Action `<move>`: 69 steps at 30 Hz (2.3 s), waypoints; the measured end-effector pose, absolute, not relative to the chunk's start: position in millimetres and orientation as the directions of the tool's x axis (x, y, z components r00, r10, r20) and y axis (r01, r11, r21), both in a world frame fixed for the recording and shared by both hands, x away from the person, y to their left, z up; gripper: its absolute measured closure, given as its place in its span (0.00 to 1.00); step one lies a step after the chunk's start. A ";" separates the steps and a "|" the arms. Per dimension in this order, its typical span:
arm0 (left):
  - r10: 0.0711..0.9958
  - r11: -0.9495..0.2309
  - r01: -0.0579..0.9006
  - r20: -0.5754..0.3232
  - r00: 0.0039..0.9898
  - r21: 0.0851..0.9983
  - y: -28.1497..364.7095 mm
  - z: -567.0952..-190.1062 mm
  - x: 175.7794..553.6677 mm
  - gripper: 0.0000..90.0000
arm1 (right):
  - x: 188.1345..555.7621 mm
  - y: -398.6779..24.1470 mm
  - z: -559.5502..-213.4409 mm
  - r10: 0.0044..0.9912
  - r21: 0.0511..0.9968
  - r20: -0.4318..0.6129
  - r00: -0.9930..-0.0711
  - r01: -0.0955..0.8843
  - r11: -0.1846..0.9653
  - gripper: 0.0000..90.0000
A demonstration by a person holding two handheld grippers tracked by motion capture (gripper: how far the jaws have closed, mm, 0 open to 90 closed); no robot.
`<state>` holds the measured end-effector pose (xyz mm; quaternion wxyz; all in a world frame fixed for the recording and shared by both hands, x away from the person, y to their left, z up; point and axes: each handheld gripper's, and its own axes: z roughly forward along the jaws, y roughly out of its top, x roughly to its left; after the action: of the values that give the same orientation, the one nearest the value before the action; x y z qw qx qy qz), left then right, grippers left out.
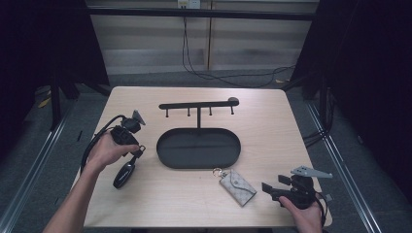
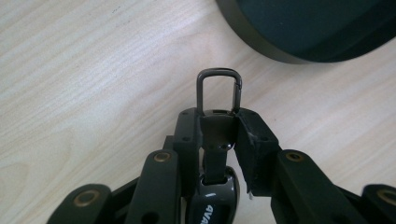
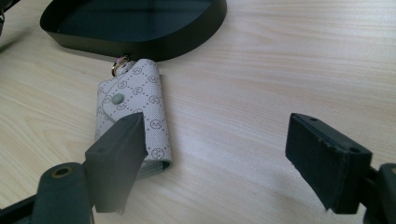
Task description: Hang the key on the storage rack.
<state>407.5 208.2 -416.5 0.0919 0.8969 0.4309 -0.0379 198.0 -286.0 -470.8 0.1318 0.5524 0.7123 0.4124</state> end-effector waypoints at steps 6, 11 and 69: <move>0.765 -0.614 0.776 -0.136 0.630 0.144 211.0 -406.8 405.4 0.79 | 198.1 -285.8 -470.9 0.895 0.733 0.266 -0.359 0.678 0.054 0.23; 0.757 -0.621 0.767 -0.130 0.640 0.161 211.0 -400.1 400.9 0.79 | 197.4 -285.8 -470.6 0.894 0.732 0.267 -0.359 0.679 0.054 0.23; 0.730 -0.651 0.723 -0.066 0.680 0.231 185.3 -325.4 379.5 0.79 | 198.4 -286.8 -471.1 0.897 0.730 0.270 -0.350 0.681 0.046 0.23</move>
<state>379.5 185.3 -325.4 0.1201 0.9085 0.3998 0.0164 198.4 -286.8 -471.1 0.1313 0.5549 0.7112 0.4111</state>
